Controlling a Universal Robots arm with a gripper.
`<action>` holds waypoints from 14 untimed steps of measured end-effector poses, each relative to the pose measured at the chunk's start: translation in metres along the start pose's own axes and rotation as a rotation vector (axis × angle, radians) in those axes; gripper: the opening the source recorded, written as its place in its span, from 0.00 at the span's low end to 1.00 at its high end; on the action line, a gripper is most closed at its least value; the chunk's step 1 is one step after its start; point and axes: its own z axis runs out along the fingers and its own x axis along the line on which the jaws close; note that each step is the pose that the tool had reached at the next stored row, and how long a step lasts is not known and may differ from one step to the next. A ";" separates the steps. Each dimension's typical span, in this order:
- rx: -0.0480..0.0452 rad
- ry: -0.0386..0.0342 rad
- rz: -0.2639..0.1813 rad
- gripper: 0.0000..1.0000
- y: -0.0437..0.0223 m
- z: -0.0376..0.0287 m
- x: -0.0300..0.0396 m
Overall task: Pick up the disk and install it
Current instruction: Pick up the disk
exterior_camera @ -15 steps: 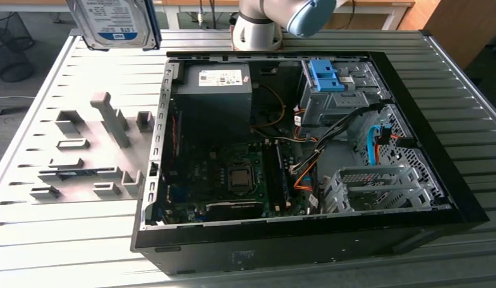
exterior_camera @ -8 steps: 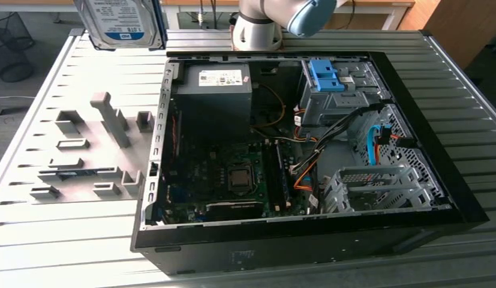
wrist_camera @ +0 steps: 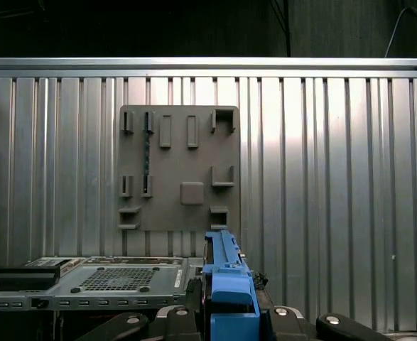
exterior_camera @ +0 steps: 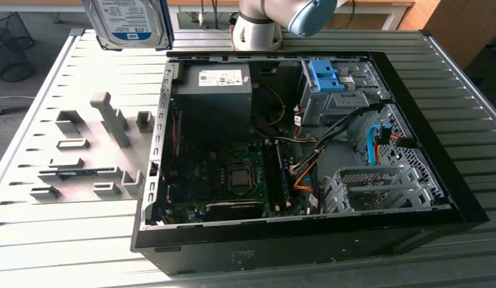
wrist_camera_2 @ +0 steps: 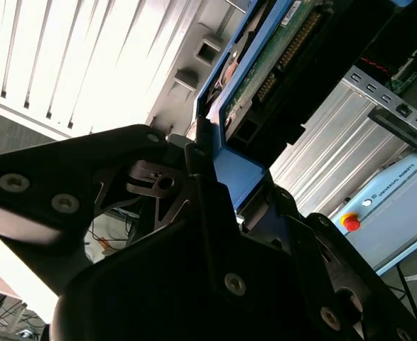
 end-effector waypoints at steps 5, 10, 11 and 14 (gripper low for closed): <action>-0.0001 0.0000 0.000 0.36 -0.0038 -0.0001 -0.0001; 0.0000 0.0000 0.000 0.36 -0.0074 -0.0002 -0.0002; 0.0000 0.0000 0.000 0.36 -0.0082 -0.0002 -0.0002; 0.0000 0.0000 0.000 0.36 -0.0111 -0.0003 -0.0003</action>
